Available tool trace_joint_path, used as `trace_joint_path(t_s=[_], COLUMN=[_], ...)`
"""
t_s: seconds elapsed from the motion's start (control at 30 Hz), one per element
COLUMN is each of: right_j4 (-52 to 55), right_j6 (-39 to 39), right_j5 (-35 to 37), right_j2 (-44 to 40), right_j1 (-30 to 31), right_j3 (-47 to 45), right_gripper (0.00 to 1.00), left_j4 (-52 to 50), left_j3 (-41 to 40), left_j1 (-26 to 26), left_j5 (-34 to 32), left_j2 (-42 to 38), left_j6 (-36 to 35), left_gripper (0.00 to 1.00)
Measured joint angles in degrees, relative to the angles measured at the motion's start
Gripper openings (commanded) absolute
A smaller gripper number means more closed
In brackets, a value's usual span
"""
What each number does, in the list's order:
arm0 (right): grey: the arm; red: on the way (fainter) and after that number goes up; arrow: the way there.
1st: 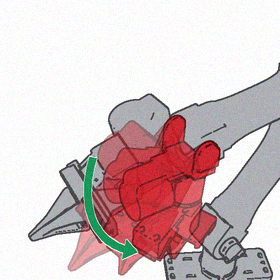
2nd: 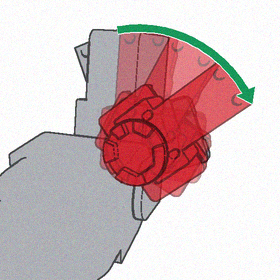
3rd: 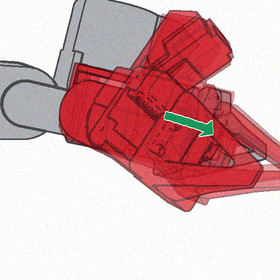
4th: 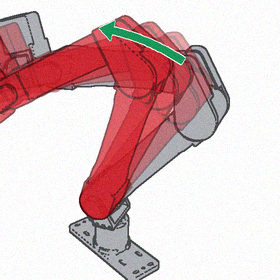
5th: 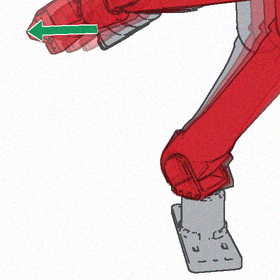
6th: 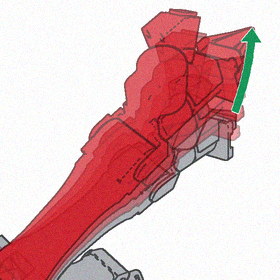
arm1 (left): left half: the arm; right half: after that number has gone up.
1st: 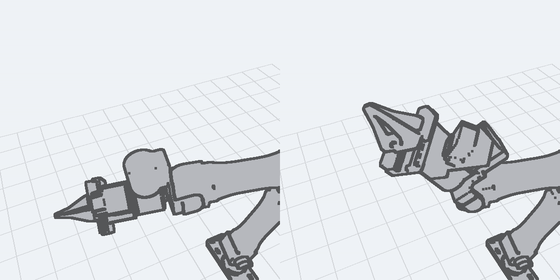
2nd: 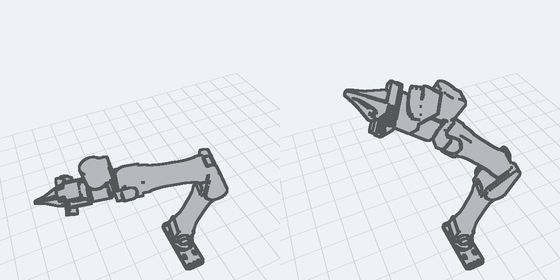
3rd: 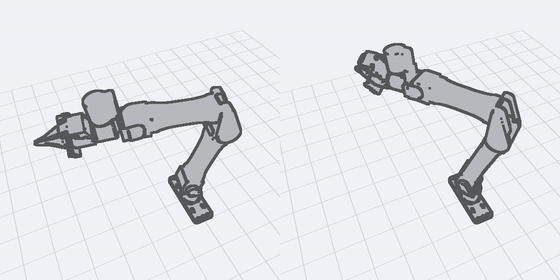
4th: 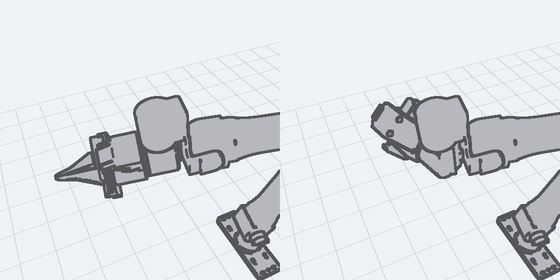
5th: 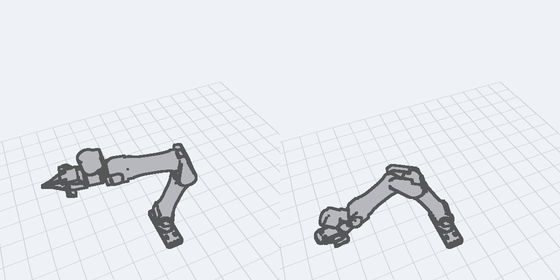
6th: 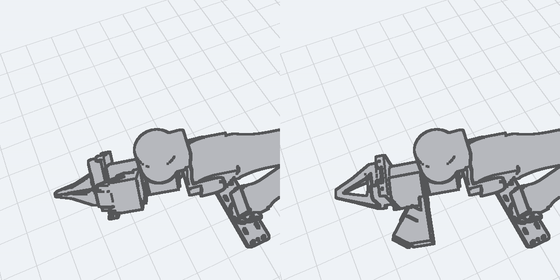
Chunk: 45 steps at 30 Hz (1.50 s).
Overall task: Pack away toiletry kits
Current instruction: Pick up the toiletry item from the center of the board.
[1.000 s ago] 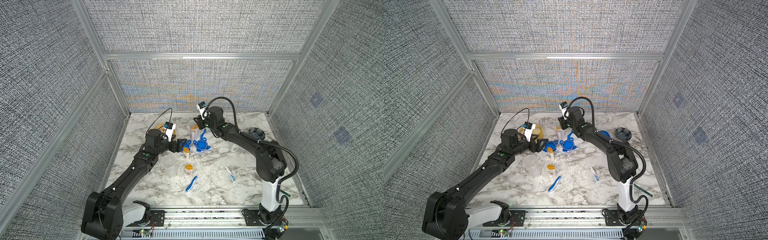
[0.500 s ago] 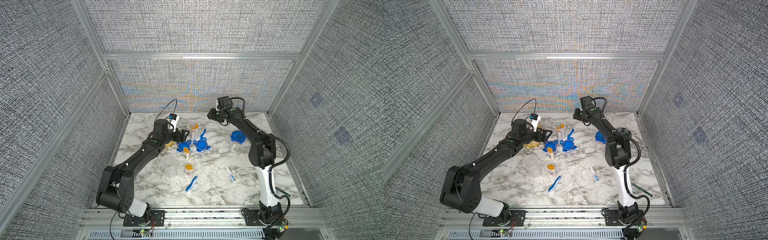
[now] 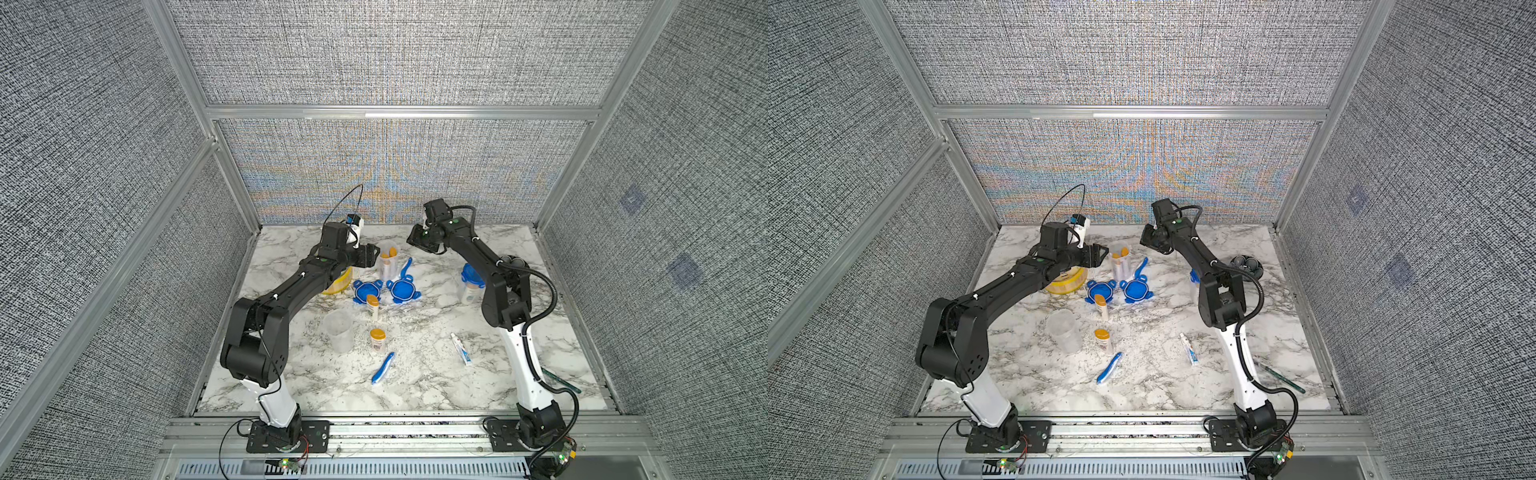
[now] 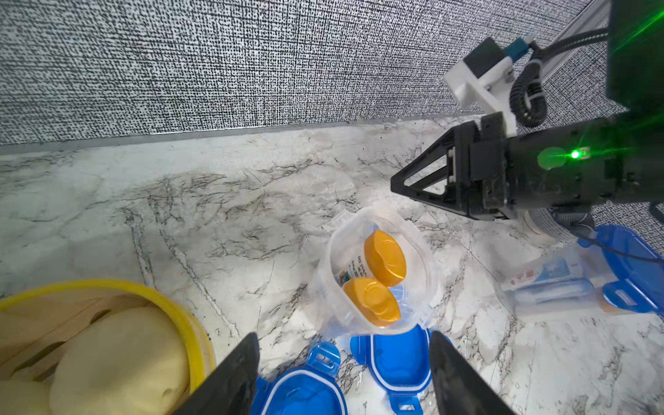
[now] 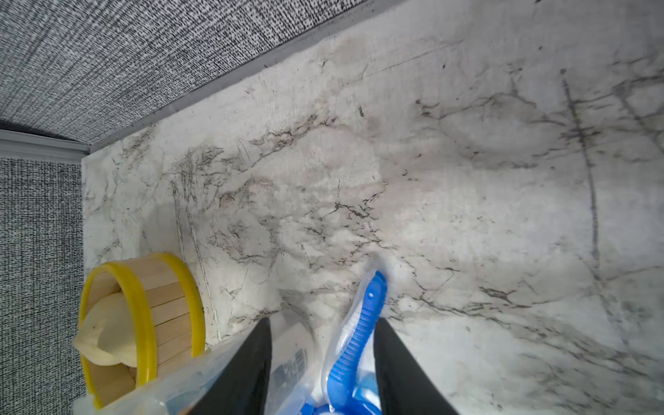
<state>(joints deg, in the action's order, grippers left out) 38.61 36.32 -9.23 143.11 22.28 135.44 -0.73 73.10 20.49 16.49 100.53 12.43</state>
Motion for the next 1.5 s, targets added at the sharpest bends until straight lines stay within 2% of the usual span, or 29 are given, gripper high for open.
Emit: trace_joint_path(t_s=[0.2, 0.37, 0.53, 0.93, 1.23, 1.5], right_j4=[1.4, 1.9, 1.9, 1.9, 2.1, 2.0], right_j6=[1.2, 2.2, 3.0, 4.3, 4.2, 2.2], right_j5=[4.5, 7.2, 8.6, 9.2, 10.9, 13.8], right_j2=[2.1, 3.0, 4.2, 6.5, 8.6, 8.0], right_j1=[1.8, 2.4, 2.5, 3.7, 4.0, 4.1], right_j3=[0.7, 0.7, 0.8, 1.1, 3.3, 1.8], right_gripper=[0.54, 0.50, 0.46, 0.45, 0.38, 0.24], left_j4=[-0.8, -1.1, -2.2, -4.1, -4.3, -4.3], left_j3=[1.2, 1.9, 3.5, 4.7, 4.9, 5.0], left_j1=[0.3, 0.3, 0.3, 0.3, 0.3, 0.3], left_j5=[0.2, 0.4, 1.1, 2.0, 2.1, 2.1], left_j2=[0.3, 0.5, 1.6, 2.5, 2.5, 2.5], left_j6=[-0.6, -1.5, -2.1, -4.0, -4.3, -4.4], left_gripper=[0.73, 0.73, 0.73, 0.75, 0.75, 0.75])
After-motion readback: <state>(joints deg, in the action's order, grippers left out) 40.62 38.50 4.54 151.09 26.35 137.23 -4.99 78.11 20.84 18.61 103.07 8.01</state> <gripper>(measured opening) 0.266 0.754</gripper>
